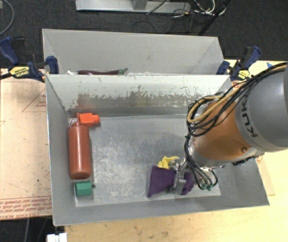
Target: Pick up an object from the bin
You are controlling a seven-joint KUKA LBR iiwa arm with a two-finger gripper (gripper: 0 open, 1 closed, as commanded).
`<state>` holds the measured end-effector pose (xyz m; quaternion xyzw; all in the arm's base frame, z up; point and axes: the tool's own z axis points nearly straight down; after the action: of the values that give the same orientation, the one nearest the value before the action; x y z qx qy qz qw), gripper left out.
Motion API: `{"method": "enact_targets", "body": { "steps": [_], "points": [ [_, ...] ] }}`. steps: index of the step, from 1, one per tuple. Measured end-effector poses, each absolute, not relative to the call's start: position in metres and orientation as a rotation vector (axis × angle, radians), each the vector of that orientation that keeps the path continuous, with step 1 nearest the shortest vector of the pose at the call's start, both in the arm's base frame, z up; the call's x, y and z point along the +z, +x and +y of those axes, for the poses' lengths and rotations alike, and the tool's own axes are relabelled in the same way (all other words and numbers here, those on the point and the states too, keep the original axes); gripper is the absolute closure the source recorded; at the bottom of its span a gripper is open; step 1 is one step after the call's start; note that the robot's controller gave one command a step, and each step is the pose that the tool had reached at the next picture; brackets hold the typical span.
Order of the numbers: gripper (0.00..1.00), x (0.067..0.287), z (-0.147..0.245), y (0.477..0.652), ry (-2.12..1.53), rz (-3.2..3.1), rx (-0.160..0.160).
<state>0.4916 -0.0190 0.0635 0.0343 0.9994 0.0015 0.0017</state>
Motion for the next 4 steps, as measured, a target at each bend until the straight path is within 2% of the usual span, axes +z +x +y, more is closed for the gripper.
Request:
{"method": "enact_targets", "body": {
  "steps": [1, 3, 4],
  "points": [
    [1.0, 0.069, -0.019, 0.49, 0.107, 3.142, 0.005],
    [1.0, 0.112, -0.019, 0.49, 0.107, 3.141, 0.005],
    [1.0, 0.124, -0.019, 0.491, 0.106, 3.136, 0.006]
  ]
}}
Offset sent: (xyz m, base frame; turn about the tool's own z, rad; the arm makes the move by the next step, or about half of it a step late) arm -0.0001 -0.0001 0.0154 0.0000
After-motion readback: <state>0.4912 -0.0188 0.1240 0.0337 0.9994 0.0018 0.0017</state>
